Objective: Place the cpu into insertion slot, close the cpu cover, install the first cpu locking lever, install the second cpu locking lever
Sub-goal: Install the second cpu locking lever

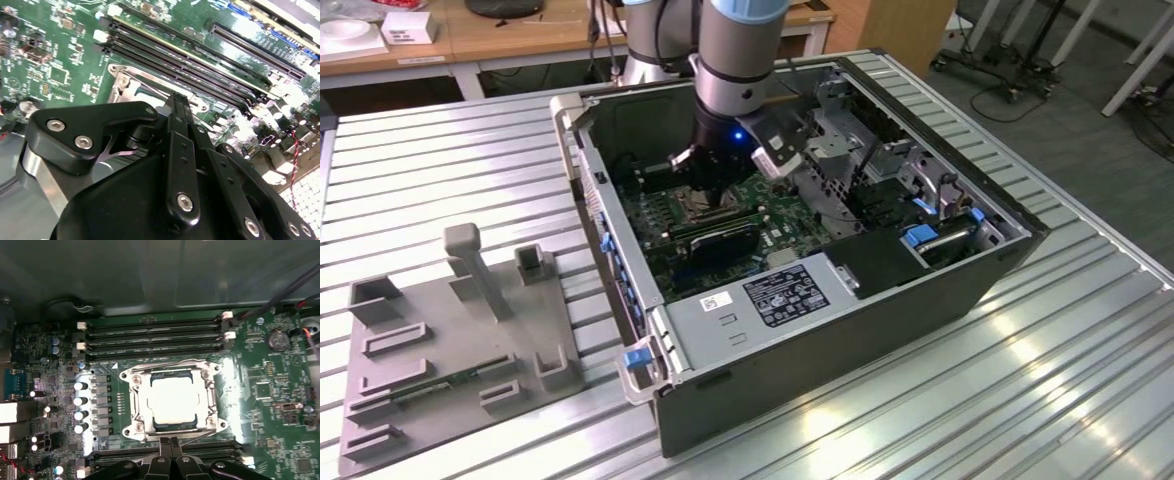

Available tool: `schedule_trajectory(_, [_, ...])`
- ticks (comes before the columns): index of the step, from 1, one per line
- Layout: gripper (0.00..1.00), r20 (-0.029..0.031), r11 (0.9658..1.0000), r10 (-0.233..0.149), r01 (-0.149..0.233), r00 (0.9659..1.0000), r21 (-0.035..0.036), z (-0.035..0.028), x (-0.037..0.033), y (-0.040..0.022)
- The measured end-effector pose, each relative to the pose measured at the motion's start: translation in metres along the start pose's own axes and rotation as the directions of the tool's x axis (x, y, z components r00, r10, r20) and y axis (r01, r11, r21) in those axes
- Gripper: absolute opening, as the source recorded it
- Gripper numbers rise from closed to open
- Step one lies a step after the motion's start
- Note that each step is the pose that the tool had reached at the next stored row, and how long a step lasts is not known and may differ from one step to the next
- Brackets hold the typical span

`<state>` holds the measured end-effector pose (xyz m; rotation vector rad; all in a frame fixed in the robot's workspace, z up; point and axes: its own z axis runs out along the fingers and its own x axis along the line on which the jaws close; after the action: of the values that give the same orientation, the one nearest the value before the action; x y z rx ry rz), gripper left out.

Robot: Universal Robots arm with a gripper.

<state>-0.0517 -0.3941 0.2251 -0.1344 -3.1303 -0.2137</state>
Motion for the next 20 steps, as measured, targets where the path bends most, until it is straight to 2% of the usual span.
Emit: schedule_trajectory(20, [0.11,-0.0001,1.0000,0.000,0.000,1.0000,0.0000,0.0172,0.0191,-0.0040])
